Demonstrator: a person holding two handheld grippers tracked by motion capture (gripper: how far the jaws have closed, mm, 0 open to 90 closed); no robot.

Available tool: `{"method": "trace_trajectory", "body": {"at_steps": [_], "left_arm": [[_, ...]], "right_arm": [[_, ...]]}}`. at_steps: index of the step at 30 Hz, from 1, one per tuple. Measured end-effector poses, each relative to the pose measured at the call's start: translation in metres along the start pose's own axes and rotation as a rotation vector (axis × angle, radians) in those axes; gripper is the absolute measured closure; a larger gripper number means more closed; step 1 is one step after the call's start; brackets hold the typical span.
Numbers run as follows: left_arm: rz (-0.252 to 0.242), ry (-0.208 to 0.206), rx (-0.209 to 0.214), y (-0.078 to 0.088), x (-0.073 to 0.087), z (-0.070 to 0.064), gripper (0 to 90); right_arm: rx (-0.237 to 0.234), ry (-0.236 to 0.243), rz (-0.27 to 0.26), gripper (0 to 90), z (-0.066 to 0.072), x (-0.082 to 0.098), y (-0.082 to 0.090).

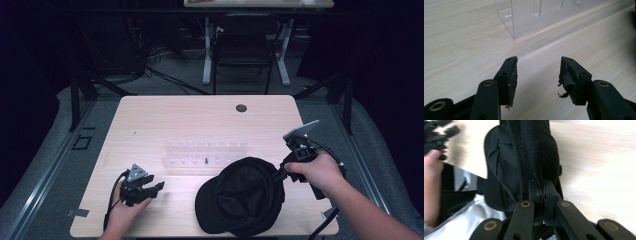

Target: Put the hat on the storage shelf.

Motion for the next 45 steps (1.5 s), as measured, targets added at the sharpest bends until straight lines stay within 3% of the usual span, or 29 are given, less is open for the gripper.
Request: {"method": "trace_trajectory", "body": {"at_steps": [2,3,5,6,14,18,24,26,30,36,45], "left_arm": [[-0.001,0.001,0.0,0.0,0.0,0.0,48.6],[-0.001,0.001,0.0,0.0,0.0,0.0,48.6],[0.001,0.002,0.002,0.0,0.0,0.0,48.6],[0.001,0.002,0.002,0.0,0.0,0.0,48.5],[-0.001,0.002,0.0,-0.001,0.0,0.0,48.6],[0.0,0.001,0.0,-0.001,0.0,0.0,48.6],[-0.015,0.002,-0.007,0.0,-0.001,0.001,48.6],[-0.012,0.001,-0.01,0.0,-0.001,0.001,48.5],[-0.011,0.002,-0.008,0.0,-0.001,0.001,48.5],[-0.019,0.006,-0.011,-0.001,-0.001,0.001,48.4],[-0.02,0.017,-0.004,-0.002,-0.001,0.0,47.6]], "right_arm": [[-0.027,0.018,0.025,88.3,-0.001,0.002,0.003],[-0.049,-0.006,0.005,88.3,0.002,0.001,0.003],[-0.062,0.008,0.011,88.4,0.002,0.002,0.005],[-0.081,-0.008,-0.013,88.4,0.004,0.001,0.004],[-0.183,0.004,-0.01,88.5,0.016,0.005,0.01],[-0.26,-0.01,-0.018,88.5,0.025,0.005,0.014],[-0.309,0.002,-0.025,88.4,0.031,0.003,0.017],[-0.322,-0.011,-0.052,88.5,0.034,0.002,0.016],[-0.373,0.012,-0.054,88.4,0.04,0.001,0.021],[-0.433,0.044,-0.102,88.5,0.052,-0.003,0.031],[-0.456,0.068,-0.148,88.5,0.059,-0.006,0.044]]}}
Point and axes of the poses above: each handheld gripper's, and its own axes: y roughly backward along the jaws, x roughly out of its underside, z roughly to its left, the point moved 7 cm from there along -y, roughly forward along the jaws, and after that the axes turned 1 degree about z, right-handed, at the moved point
